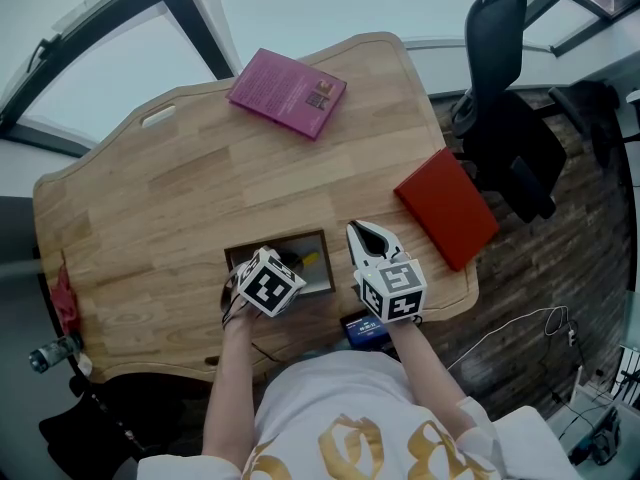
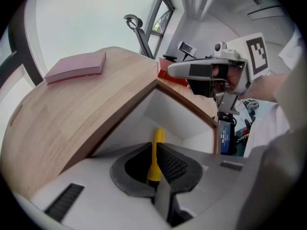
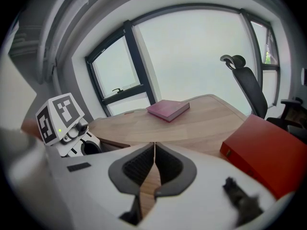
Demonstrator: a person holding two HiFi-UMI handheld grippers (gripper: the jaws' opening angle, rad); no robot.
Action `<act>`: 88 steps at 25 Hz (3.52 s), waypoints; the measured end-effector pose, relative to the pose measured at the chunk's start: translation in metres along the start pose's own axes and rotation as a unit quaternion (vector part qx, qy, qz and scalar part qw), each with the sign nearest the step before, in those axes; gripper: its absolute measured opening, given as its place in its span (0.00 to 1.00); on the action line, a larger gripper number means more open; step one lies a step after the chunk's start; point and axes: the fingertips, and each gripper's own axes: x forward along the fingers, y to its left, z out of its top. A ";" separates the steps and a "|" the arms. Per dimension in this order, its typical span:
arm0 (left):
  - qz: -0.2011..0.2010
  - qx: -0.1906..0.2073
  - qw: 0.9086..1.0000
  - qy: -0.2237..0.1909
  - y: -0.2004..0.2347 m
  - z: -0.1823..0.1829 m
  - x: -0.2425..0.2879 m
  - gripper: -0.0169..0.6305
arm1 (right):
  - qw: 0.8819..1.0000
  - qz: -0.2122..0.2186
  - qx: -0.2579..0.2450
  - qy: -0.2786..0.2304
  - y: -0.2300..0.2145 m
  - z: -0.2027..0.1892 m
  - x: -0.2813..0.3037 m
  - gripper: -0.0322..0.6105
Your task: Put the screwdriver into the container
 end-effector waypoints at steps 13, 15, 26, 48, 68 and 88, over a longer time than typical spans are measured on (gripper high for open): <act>0.030 -0.013 0.998 -0.048 0.007 0.009 -0.013 0.05 | 1.000 -0.002 -0.005 -0.005 0.005 0.001 -0.005 0.10; 0.032 -0.015 0.998 -0.061 0.008 0.012 -0.016 0.05 | 1.000 -0.002 -0.006 -0.007 0.006 0.002 -0.007 0.10; 0.037 -0.072 0.986 -0.149 0.011 0.025 -0.047 0.05 | 0.999 -0.003 -0.023 -0.023 0.017 0.015 -0.016 0.10; 0.166 -0.146 0.872 -0.436 0.027 0.039 -0.180 0.05 | 0.992 0.000 -0.096 -0.081 0.071 0.054 -0.046 0.10; 0.271 -0.104 0.810 -0.509 0.017 0.034 -0.248 0.05 | 0.977 -0.032 -0.132 -0.167 0.089 0.105 -0.084 0.10; 0.291 -0.105 0.816 -0.489 0.018 0.036 -0.241 0.05 | 0.978 -0.037 -0.122 -0.167 0.074 0.100 -0.089 0.10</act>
